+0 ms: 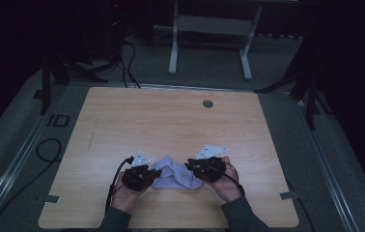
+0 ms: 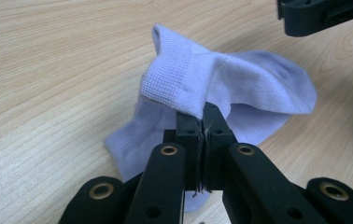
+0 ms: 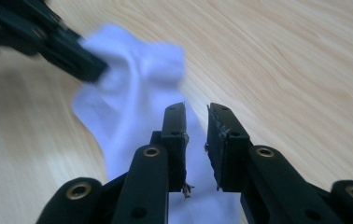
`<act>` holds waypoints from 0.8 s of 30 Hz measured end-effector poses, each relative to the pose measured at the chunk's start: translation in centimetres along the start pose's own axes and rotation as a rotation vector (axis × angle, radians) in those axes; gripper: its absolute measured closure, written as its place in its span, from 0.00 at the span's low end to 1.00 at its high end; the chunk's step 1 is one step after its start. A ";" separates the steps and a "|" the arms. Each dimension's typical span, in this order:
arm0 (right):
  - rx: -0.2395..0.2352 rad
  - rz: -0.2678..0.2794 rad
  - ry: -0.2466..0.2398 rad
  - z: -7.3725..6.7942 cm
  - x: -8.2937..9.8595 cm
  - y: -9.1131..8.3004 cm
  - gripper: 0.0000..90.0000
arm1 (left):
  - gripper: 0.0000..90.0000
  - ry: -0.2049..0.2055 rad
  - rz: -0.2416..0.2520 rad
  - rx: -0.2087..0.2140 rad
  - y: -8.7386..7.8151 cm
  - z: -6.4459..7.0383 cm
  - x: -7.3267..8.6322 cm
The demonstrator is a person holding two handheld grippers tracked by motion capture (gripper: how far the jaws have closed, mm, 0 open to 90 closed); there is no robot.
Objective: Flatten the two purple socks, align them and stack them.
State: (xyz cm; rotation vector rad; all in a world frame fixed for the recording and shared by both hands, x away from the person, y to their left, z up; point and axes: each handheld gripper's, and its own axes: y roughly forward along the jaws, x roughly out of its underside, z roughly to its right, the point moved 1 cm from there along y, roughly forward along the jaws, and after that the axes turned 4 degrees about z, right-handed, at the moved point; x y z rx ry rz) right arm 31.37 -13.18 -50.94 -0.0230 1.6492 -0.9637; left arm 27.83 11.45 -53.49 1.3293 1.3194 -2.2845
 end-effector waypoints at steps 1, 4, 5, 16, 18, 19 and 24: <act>0.014 -0.017 0.010 0.3 0.8 -0.3 0.89 | 0.98 -0.003 0.001 -0.004 0.0 0.0 0.0; 0.035 -0.047 -0.002 0.4 1.6 -0.5 0.91 | 0.98 -0.005 0.001 -0.005 0.0 -0.1 0.0; 0.051 -0.068 -0.006 0.6 2.3 -0.6 0.92 | 0.98 -0.005 0.000 -0.007 0.0 -0.1 0.0; 0.054 -0.115 0.012 1.1 3.4 0.6 0.93 | 0.98 -0.019 -0.003 -0.018 -0.3 -0.7 0.3; 0.054 -0.118 0.000 0.9 3.3 0.7 0.94 | 0.98 -0.022 -0.003 -0.020 -0.3 -0.7 0.3; 0.055 -0.130 -0.011 0.7 3.3 1.0 0.95 | 0.98 -0.024 -0.006 -0.023 -0.3 -0.8 0.4; 0.067 -0.176 -0.006 0.8 3.9 2.3 0.96 | 0.98 -0.031 -0.006 -0.024 -0.4 -1.0 0.5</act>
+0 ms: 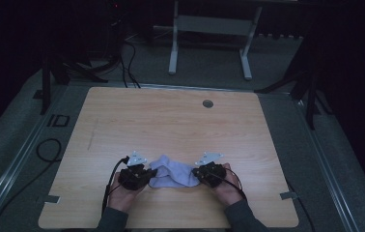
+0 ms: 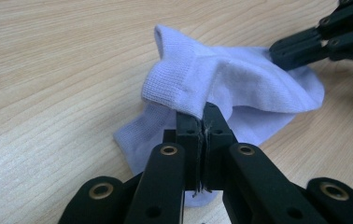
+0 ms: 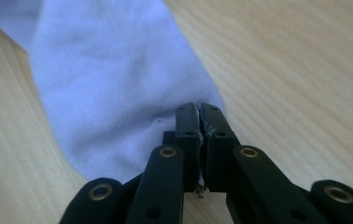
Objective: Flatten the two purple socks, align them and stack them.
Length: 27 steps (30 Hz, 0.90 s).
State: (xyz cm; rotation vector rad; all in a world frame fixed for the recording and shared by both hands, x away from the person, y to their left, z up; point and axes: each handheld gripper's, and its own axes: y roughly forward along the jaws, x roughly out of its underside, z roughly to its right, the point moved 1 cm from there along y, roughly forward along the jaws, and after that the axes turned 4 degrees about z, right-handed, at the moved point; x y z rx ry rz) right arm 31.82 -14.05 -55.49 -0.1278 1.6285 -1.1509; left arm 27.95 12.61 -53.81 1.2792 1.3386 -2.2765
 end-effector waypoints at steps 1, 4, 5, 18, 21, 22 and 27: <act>0.001 -0.001 -0.002 0.0 0.1 0.2 0.97 | 0.98 -0.002 -0.001 0.000 0.0 0.0 0.0; -0.003 0.000 0.004 0.0 0.1 0.2 0.97 | 0.98 -0.006 -0.004 0.003 -0.1 -0.1 0.1; -0.001 -0.002 0.007 -0.1 0.1 0.2 0.97 | 0.98 -0.009 -0.006 0.007 -0.2 -0.2 0.2; -0.004 0.007 0.021 0.0 0.3 0.2 0.97 | 0.97 -0.035 -0.032 0.010 -0.6 -0.8 0.8; -0.005 0.009 0.024 0.0 0.3 0.3 0.97 | 0.98 -0.052 -0.035 0.027 -0.7 -0.9 0.9; -0.005 0.009 0.024 0.0 0.3 0.2 0.97 | 0.98 -0.053 -0.036 0.028 -0.7 -1.0 0.9; -0.005 0.014 0.027 0.0 0.3 0.3 0.97 | 0.98 -0.054 -0.046 0.026 -0.7 -1.0 1.0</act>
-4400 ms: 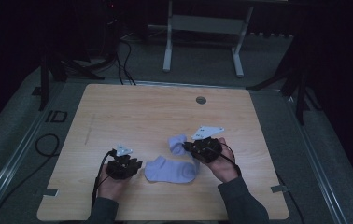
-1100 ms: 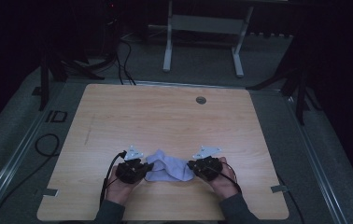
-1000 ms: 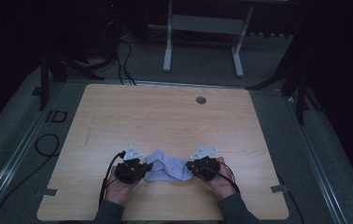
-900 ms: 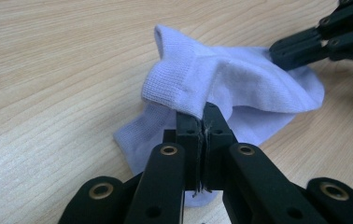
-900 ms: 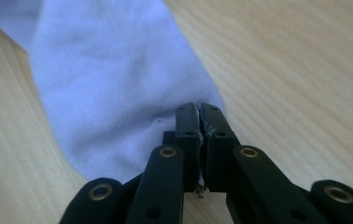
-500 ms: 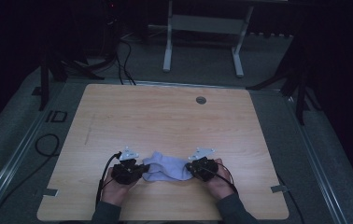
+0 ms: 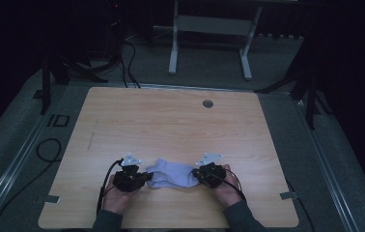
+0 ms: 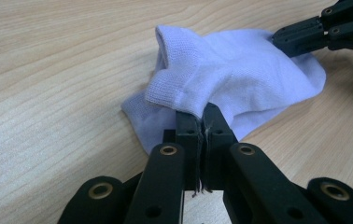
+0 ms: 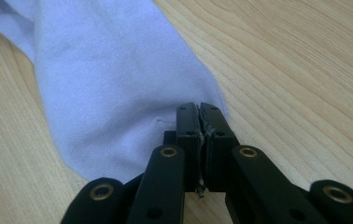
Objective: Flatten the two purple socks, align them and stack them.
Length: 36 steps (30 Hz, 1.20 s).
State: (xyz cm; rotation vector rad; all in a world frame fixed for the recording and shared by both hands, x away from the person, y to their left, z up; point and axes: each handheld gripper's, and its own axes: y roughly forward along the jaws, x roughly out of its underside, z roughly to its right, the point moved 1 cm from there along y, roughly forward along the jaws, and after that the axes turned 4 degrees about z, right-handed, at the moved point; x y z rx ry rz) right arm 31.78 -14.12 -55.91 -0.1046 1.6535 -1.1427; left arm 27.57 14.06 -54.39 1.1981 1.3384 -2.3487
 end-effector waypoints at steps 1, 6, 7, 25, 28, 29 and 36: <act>0.000 0.000 0.000 0.0 0.0 0.0 0.97 | 0.98 0.000 0.000 0.000 0.0 0.0 0.0; 0.000 0.001 0.004 0.0 0.0 0.0 0.97 | 0.98 -0.005 -0.010 -0.002 0.1 -0.1 0.1; -0.001 0.003 0.007 0.0 0.1 0.0 0.97 | 0.98 -0.006 -0.009 -0.003 0.1 -0.1 0.1; -0.010 0.016 0.019 0.1 0.3 -0.1 0.97 | 0.97 0.001 -0.034 -0.020 0.1 -0.1 0.7; -0.010 0.016 0.019 0.1 0.3 -0.1 0.97 | 0.97 -0.002 -0.041 -0.019 0.1 -0.1 0.9; -0.011 0.017 0.019 0.1 0.3 -0.1 0.97 | 0.97 -0.002 -0.041 -0.019 0.1 -0.1 0.9; -0.015 0.021 0.023 0.2 0.3 -0.1 0.97 | 0.97 -0.004 -0.055 -0.023 0.1 -0.1 1.3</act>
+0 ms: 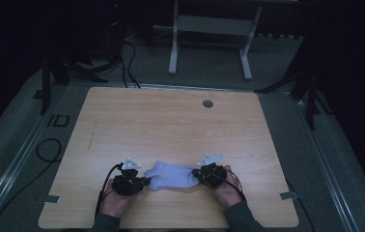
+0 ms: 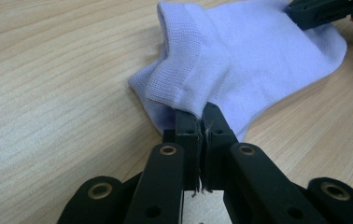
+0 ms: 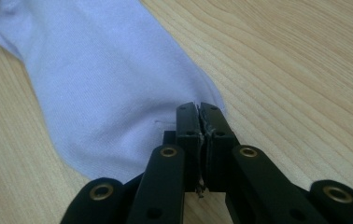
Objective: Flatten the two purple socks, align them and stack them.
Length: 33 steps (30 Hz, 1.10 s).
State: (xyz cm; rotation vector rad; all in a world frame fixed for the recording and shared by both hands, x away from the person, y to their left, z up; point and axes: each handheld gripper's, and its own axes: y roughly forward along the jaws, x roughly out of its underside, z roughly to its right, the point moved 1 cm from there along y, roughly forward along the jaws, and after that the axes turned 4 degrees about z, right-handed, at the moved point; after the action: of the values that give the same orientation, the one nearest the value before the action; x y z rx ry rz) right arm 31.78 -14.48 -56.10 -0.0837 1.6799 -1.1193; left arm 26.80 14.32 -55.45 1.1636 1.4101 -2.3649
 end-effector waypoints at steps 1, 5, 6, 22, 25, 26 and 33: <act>0.000 0.001 0.000 0.0 0.0 0.0 0.97 | 0.97 0.000 -0.001 -0.001 0.0 0.0 0.0; -0.001 0.002 0.002 0.0 0.0 0.0 0.97 | 0.97 0.003 -0.006 -0.009 0.0 0.0 0.2; -0.002 0.003 0.003 0.0 0.0 0.0 0.97 | 0.97 0.004 -0.011 -0.012 -0.1 0.0 0.3; -0.003 0.007 0.007 0.0 0.1 0.0 0.95 | 0.76 -0.033 0.005 -0.072 -0.8 -0.9 0.5; -0.001 0.014 -0.007 -0.1 0.0 -0.1 0.92 | 0.69 -0.038 0.018 -0.085 -0.9 -1.1 0.4; -0.013 0.019 -0.003 -0.1 0.0 -0.1 0.91 | 0.67 -0.042 0.029 -0.104 -1.0 -1.3 0.3; -0.022 0.086 0.005 -0.2 -0.5 -1.1 0.91 | 0.63 -0.055 0.081 -0.162 -1.6 -2.1 0.1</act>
State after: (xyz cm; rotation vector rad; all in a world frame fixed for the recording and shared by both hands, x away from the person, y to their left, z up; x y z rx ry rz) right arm 31.36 -14.73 -54.94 -0.0229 1.6846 -1.0374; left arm 27.08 16.88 -54.96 1.0831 1.4758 -2.1666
